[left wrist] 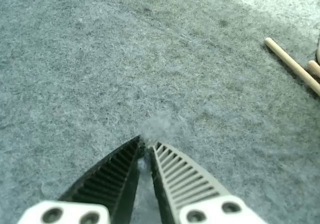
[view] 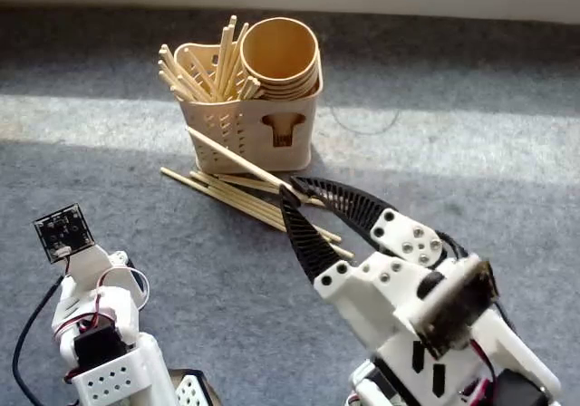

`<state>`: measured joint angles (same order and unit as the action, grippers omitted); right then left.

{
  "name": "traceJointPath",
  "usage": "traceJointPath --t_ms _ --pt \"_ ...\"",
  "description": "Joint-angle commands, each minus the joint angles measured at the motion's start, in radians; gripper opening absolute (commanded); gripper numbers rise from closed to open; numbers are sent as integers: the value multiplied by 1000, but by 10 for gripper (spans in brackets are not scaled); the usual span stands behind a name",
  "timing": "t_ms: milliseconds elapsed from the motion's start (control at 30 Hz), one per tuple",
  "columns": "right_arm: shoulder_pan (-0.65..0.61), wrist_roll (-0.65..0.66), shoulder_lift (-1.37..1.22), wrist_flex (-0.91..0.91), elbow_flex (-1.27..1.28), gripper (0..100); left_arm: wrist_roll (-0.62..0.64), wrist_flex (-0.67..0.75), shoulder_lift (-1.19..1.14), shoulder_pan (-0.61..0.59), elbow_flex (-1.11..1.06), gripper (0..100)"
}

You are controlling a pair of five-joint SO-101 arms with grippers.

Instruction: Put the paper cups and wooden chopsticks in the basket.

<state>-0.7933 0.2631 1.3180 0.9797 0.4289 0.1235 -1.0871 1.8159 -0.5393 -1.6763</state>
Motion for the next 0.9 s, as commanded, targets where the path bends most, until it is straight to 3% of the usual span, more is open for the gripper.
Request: traceJointPath --t_ms 0,200,467,867 --pt "-16 -3 -38 -35 -74 6 -11 -2 8 -18 -19 7" --pt "-10 -2 -199 -30 -186 6 -11 -2 8 -18 -19 7" --pt "120 32 -417 -30 -326 6 -11 -2 8 -18 -19 7" --pt "170 32 -636 -28 -341 6 -11 -2 8 -18 -19 7"
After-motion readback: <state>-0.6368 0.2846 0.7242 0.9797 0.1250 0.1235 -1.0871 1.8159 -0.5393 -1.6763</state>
